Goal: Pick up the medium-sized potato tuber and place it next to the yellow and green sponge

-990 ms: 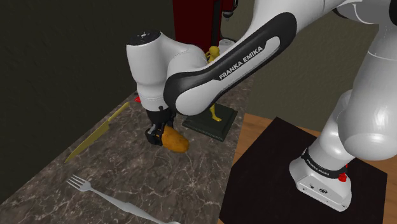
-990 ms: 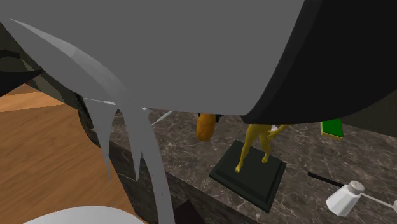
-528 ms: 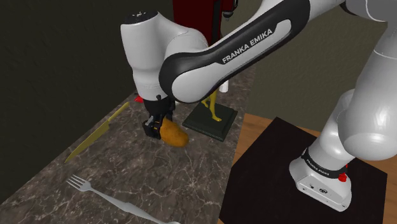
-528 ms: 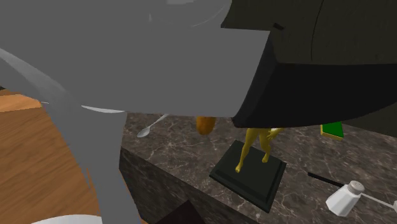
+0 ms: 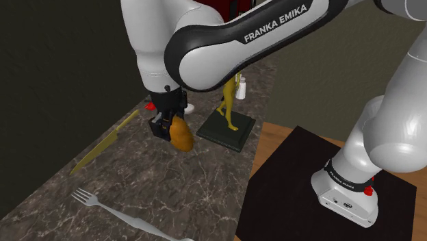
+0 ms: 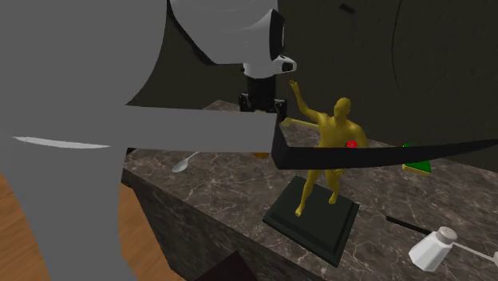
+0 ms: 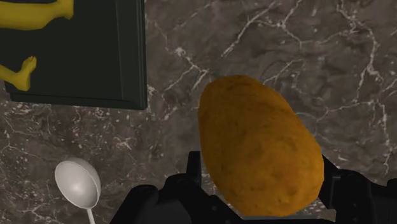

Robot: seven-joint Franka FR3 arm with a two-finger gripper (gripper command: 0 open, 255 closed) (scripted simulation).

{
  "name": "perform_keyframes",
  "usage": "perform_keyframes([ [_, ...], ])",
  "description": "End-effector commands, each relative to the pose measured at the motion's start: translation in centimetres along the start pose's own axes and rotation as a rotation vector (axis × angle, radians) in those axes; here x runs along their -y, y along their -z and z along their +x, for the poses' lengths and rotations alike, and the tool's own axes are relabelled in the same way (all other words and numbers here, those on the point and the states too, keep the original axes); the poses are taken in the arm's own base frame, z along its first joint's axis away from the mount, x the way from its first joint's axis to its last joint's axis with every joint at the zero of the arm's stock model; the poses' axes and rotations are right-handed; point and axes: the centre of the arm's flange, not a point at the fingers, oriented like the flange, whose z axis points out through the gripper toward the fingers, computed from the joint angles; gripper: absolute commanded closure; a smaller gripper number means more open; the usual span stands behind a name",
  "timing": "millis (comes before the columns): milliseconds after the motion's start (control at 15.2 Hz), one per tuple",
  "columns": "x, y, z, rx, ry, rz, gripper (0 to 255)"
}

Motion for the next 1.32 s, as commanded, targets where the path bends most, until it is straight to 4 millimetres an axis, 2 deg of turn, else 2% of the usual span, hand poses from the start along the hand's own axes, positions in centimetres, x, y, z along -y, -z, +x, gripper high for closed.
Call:
perform_keyframes([
  [0, -0.1, 1.1, 0.1, 0.000, 0.000, 0.000, 255],
  [198, -0.1, 2.4, 0.1, 0.000, 0.000, 0.000, 255],
  [1254, -16.9, -1.6, 12.3, 0.000, 0.000, 0.000, 255],
])
